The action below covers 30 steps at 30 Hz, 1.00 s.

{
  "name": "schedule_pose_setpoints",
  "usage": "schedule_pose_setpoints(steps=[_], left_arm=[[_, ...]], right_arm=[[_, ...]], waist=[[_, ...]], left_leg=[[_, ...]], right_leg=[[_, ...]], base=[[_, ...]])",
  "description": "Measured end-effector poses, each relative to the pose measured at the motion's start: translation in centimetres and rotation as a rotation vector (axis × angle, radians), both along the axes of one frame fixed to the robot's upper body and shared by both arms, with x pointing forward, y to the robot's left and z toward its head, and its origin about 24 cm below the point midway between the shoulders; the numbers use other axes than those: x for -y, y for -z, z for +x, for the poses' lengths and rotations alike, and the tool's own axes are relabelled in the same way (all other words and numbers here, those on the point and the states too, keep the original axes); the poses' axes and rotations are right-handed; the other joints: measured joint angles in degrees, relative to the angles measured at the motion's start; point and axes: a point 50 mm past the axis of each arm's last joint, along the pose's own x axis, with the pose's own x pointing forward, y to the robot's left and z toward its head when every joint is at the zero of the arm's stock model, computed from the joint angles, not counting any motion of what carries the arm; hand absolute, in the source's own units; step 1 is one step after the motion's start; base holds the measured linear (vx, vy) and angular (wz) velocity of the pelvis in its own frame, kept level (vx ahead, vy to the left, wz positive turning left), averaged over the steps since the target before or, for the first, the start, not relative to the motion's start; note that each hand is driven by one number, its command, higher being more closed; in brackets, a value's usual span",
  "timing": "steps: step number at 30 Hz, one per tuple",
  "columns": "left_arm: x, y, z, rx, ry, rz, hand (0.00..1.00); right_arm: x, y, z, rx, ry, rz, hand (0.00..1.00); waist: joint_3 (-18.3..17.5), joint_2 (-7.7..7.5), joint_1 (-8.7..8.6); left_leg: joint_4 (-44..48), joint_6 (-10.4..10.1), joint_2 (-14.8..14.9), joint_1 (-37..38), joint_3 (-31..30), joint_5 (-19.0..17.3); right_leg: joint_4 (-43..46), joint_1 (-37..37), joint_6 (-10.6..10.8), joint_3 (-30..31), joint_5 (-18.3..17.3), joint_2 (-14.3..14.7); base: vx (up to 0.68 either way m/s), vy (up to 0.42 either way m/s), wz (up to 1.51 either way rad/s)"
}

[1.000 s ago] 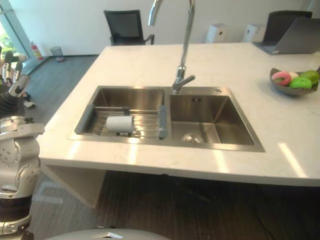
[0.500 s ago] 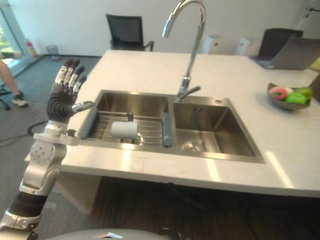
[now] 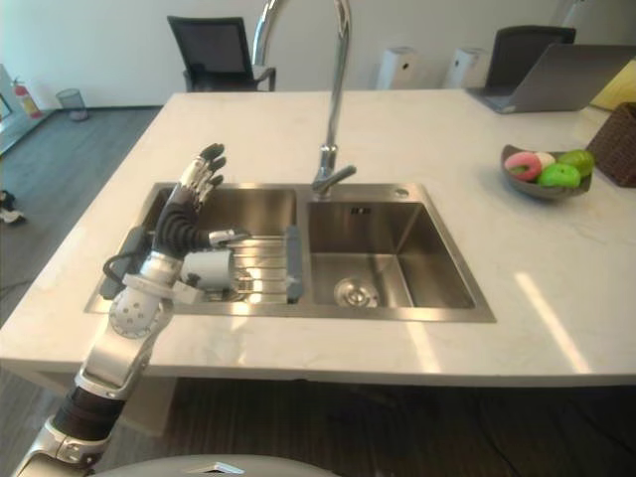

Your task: Walk over to the sink, pick up the cup, carry it to the dishwasher, place the cup inside the dishwasher, then close the dishwasher door

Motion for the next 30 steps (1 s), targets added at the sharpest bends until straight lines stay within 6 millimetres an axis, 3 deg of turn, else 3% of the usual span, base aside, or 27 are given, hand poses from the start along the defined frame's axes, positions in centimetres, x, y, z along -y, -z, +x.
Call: schedule_pose_setpoints(steps=[3,5,13,18,22,30], left_arm=[[-1.3,1.5,1.2,-0.031,-0.118,0.146,0.0],[-3.3,3.4,2.4,-0.071,-0.214,0.322,0.0],[-7.4,6.9,3.8,-0.184,-0.327,0.676,0.0],[-7.5,9.6,3.7,-0.266,-0.284,0.869,0.0],[-7.4,12.1,3.2,-0.353,-0.23,0.986,0.0],[-7.5,13.0,3.3,-0.383,-0.212,1.14,0.0]], right_arm=[[-0.3,0.1,0.1,0.006,-0.001,0.011,0.0],[0.0,0.0,0.8,0.028,-0.016,0.003,0.0],[0.8,-0.3,2.0,0.073,-0.075,-0.007,0.0],[1.1,-0.4,2.0,0.064,-0.078,-0.004,0.0],[-0.4,0.0,2.2,0.0,-0.174,0.022,0.0],[-1.0,0.0,3.2,-0.039,-0.268,-0.014,0.0]], waist=[[-0.03,-1.12,-0.05],[0.03,-1.39,-0.49],[-0.44,-0.53,-1.62],[-0.77,-0.05,-2.59],[-0.61,-0.23,-3.73],[-0.21,0.12,-5.36]], left_leg=[[-0.03,0.19,-0.86,0.0,0.1,0.04],[-0.83,0.49,-1.33,1.1,0.69,0.27],[-4.32,0.35,-1.39,2.68,2.15,2.0],[-5.35,0.15,-1.37,3.2,2.77,2.12],[-5.99,0.04,-1.43,3.71,3.24,2.13],[-6.0,0.03,-1.38,3.54,3.57,2.12]], right_leg=[[-2.11,0.85,0.49,-0.18,1.25,-0.72],[-4.63,2.44,0.73,-0.15,2.7,-1.02],[-8.23,3.37,0.71,0.06,4.86,-0.73],[-8.88,3.33,0.77,0.3,5.14,-0.5],[-8.89,3.24,0.78,0.28,5.13,-0.45],[-8.98,2.8,0.74,0.46,5.17,-0.32]], base=[[-0.02,0.039,0.03],[-0.03,0.042,-0.07],[-0.03,0.0,-0.08],[0.01,-0.001,-0.06],[0.0,0.003,-0.06],[-0.03,-0.003,-0.02]])
